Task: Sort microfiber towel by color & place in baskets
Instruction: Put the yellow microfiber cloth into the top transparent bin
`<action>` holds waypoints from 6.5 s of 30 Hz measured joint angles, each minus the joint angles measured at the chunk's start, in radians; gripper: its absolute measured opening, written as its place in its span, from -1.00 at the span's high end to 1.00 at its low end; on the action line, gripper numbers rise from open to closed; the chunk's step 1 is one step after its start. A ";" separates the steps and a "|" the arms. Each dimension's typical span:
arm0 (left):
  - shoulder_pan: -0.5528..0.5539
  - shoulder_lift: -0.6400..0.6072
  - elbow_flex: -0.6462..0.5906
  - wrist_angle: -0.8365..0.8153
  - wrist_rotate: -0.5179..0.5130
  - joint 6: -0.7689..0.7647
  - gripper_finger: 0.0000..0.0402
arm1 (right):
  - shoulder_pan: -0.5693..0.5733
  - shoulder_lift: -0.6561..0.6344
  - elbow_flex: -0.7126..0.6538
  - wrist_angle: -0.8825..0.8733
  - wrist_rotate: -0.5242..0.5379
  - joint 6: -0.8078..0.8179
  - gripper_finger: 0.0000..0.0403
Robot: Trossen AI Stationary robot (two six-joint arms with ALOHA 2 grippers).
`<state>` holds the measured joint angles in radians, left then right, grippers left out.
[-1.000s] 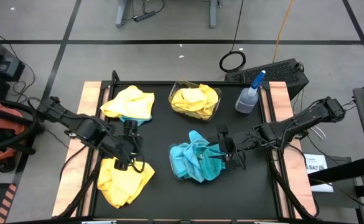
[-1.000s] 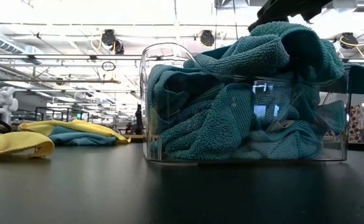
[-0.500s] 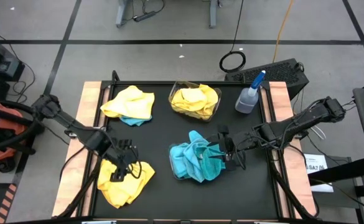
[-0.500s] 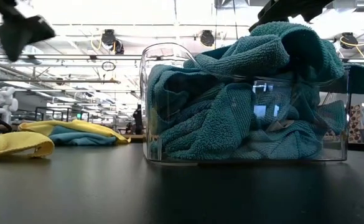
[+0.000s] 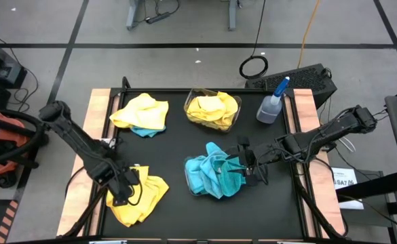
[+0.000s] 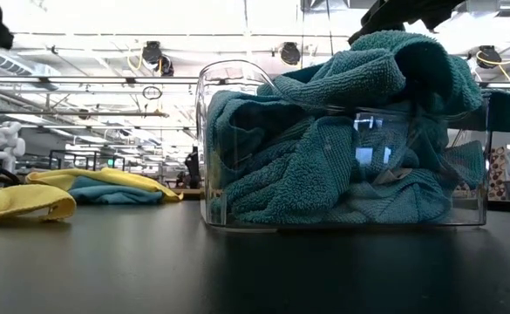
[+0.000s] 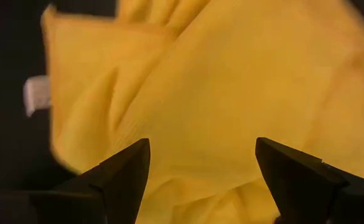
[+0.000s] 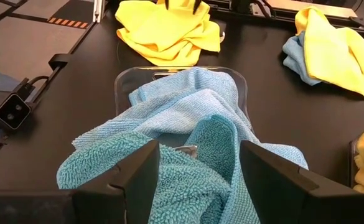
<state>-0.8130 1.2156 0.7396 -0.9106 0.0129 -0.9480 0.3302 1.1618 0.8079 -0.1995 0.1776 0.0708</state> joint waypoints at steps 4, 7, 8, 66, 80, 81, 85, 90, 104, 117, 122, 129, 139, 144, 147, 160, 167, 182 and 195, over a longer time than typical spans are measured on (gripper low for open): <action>-0.039 0.013 -0.012 -0.025 -0.032 -0.043 -0.49 | 0.000 0.000 0.000 0.001 0.000 0.000 -0.07; -0.057 0.034 -0.012 -0.024 -0.072 -0.049 -0.49 | 0.000 0.000 0.000 0.001 0.000 -0.001 -0.07; -0.061 0.043 -0.012 -0.024 -0.085 -0.047 -0.49 | 0.000 0.000 0.000 0.001 0.000 -0.001 -0.07; 0.332 0.065 0.702 -0.140 -1.082 1.075 0.97 | 0.000 0.000 0.000 -0.136 0.033 0.109 -0.07; 0.853 0.079 0.702 0.512 -0.455 1.613 0.93 | 0.086 0.000 0.000 -0.228 0.190 0.187 -0.07; 0.886 0.086 0.702 0.542 -0.407 1.621 0.93 | 0.094 0.000 0.000 -0.235 0.198 0.196 -0.07; 1.003 0.133 0.702 0.647 -0.249 1.642 0.93 | 0.128 0.000 0.000 -0.262 0.240 0.239 -0.07; 1.124 0.226 0.702 0.759 -0.102 1.643 0.93 | 0.169 0.000 0.000 -0.281 0.279 0.299 -0.07; 1.334 0.563 0.702 0.769 0.070 1.574 0.92 | 0.295 0.000 0.000 -0.362 0.375 0.469 -0.07; 1.359 0.818 0.701 0.728 0.128 1.542 0.92 | 0.340 0.000 -0.001 -0.382 0.404 0.542 -0.07; 1.354 0.847 0.706 0.697 0.171 1.531 0.92 | 0.340 0.000 -0.001 -0.383 0.406 0.546 -0.07; 1.352 0.844 0.704 0.670 0.174 1.519 0.91 | 0.340 0.000 -0.001 -0.383 0.430 0.541 -0.07; 1.325 0.769 0.797 0.529 0.091 1.539 0.34 | 0.340 0.000 -0.001 -0.386 0.426 0.568 -0.07; 1.303 0.710 0.866 0.390 0.091 1.536 0.04 | 0.340 0.000 -0.001 -0.387 0.426 0.568 -0.07; 1.291 0.660 0.904 0.285 0.081 1.537 -0.06 | 0.340 0.000 -0.001 -0.387 0.426 0.567 -0.07; 1.247 0.459 0.914 -0.169 0.004 1.478 -0.08 | 0.340 0.000 -0.001 -0.388 0.427 0.554 -0.07; 1.241 0.412 0.867 -0.408 0.043 1.337 -0.08 | 0.340 0.000 -0.001 -0.386 0.427 0.538 -0.07; 0.888 0.339 0.577 -0.440 0.103 1.059 -0.08 | 0.376 0.000 -0.001 -0.380 0.427 0.519 -0.07; 0.391 0.339 0.440 -0.190 0.065 0.558 -0.08 | 0.380 0.000 -0.001 -0.346 0.403 0.451 -0.07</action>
<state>-0.4218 1.5547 1.1793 -1.1010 0.0783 -0.3900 0.7101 1.1618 0.8067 -0.5458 0.5810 0.5221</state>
